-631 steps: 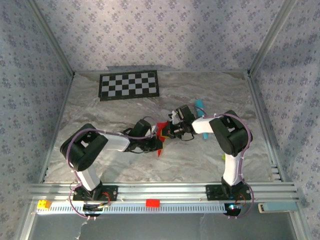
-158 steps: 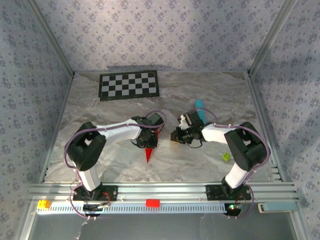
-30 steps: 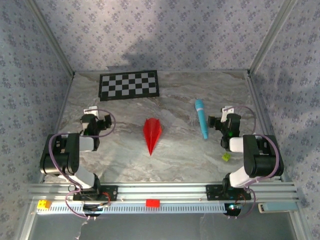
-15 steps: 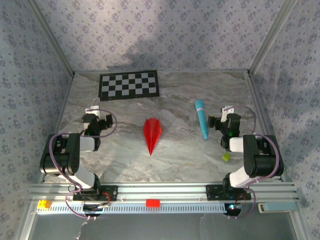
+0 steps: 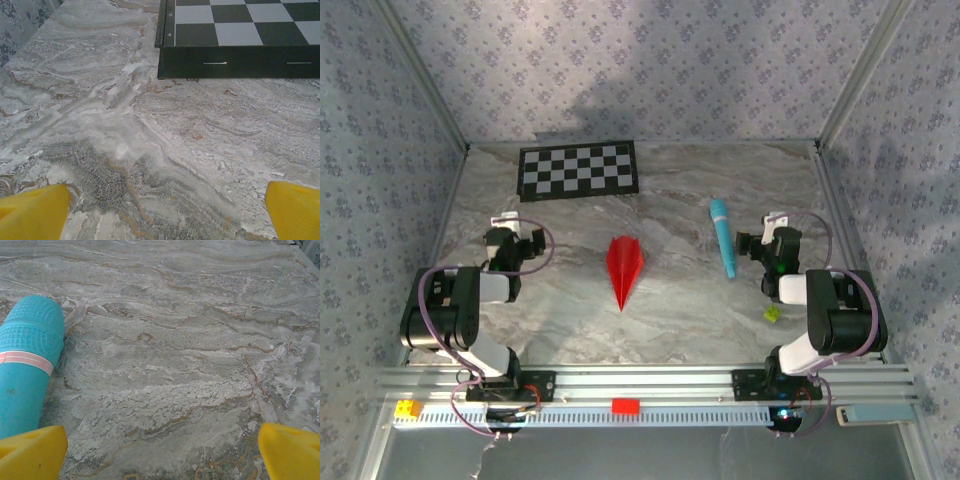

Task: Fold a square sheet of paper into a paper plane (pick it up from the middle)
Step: Reset both arms

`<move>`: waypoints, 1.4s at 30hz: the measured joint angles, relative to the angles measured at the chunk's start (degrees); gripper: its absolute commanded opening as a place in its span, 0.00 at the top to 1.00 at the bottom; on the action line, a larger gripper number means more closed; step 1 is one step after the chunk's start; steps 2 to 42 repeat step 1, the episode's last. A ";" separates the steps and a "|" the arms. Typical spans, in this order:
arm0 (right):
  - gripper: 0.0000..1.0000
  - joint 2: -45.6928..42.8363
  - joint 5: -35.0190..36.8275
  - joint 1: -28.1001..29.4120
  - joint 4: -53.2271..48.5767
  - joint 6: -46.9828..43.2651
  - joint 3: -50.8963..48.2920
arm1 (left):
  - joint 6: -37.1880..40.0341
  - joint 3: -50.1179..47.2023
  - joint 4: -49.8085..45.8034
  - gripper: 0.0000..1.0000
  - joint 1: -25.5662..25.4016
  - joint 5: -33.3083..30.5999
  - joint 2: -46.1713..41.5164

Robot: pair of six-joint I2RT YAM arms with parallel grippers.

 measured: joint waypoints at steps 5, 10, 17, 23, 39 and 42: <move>0.00 0.00 0.00 0.00 0.00 0.00 0.00 | 0.00 0.00 -0.02 0.00 0.00 0.00 0.00; 0.00 0.00 0.00 0.00 0.00 0.00 0.00 | 0.00 0.00 -0.02 0.00 0.00 0.00 0.00; 0.00 0.00 0.00 0.00 0.00 0.00 0.00 | 0.00 0.00 -0.02 0.00 0.00 0.00 0.00; 0.00 0.00 0.00 0.00 0.00 0.00 0.00 | 0.00 0.00 -0.02 0.00 0.00 0.00 0.00; 0.00 0.00 0.00 0.00 0.00 0.00 0.00 | 0.00 0.00 -0.02 0.00 0.00 0.00 0.00; 0.00 0.00 0.00 0.00 0.00 0.00 0.00 | 0.00 0.00 -0.02 0.00 0.00 0.00 0.00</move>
